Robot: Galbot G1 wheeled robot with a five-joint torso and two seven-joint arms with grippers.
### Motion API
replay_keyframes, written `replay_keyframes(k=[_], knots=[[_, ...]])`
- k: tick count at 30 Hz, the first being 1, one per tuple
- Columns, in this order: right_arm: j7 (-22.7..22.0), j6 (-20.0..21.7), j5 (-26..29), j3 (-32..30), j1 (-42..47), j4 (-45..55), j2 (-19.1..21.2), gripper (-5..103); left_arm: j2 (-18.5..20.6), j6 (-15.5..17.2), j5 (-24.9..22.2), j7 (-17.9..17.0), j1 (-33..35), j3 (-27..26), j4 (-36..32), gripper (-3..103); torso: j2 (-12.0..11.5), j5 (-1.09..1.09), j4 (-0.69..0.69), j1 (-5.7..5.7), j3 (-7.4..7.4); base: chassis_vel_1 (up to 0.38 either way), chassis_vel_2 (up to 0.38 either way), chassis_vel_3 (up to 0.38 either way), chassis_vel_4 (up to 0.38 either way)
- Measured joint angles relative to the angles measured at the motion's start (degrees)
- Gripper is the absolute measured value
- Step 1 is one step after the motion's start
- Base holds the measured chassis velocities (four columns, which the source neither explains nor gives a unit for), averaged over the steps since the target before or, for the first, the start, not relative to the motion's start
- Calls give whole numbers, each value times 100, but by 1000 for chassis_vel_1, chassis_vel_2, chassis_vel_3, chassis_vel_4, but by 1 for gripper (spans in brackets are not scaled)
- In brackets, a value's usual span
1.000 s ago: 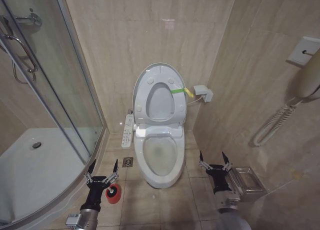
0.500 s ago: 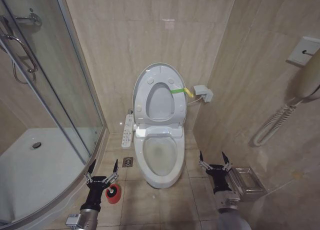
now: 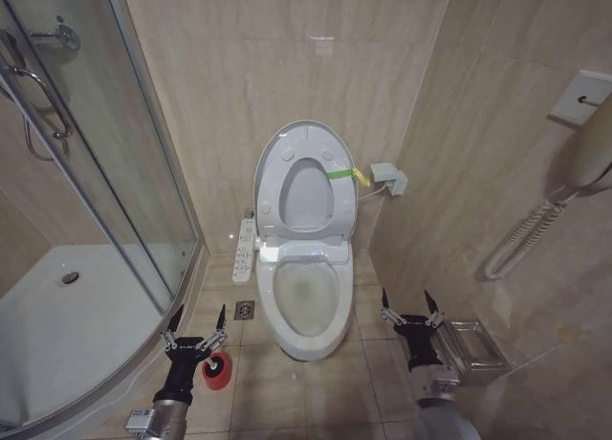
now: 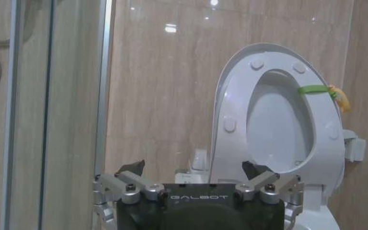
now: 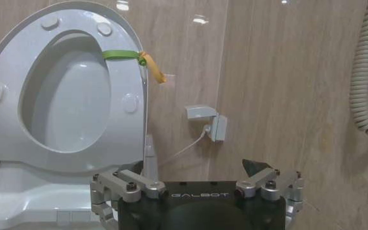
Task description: Open the toilet lid, clean the toilet bowl with a toilet brush, close the toilet lid, and flush.
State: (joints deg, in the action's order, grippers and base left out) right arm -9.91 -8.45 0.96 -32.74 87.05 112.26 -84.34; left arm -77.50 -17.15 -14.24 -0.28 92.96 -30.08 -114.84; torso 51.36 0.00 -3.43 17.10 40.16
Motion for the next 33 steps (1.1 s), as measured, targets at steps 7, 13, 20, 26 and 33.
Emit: replay_keyframes(k=[7,13,20,26,33], knots=[[0,0,0,0,0,0,0,100,0,0,0,0,0,0,0,99,0,0,0,0,0,0,0,0,0],[0,0,0,0,0,0,0,100,0,0,0,0,0,0,0,99,0,0,0,0,0,0,0,0,0],[0,0,0,0,0,0,0,100,0,0,0,0,0,0,0,99,0,0,0,0,0,0,0,0,0],[0,0,0,0,0,0,0,100,0,0,0,0,0,0,0,99,0,0,0,0,0,0,0,0,0],[0,0,0,0,0,0,0,100,0,0,0,0,0,0,0,99,0,0,0,0,0,0,0,0,0]])
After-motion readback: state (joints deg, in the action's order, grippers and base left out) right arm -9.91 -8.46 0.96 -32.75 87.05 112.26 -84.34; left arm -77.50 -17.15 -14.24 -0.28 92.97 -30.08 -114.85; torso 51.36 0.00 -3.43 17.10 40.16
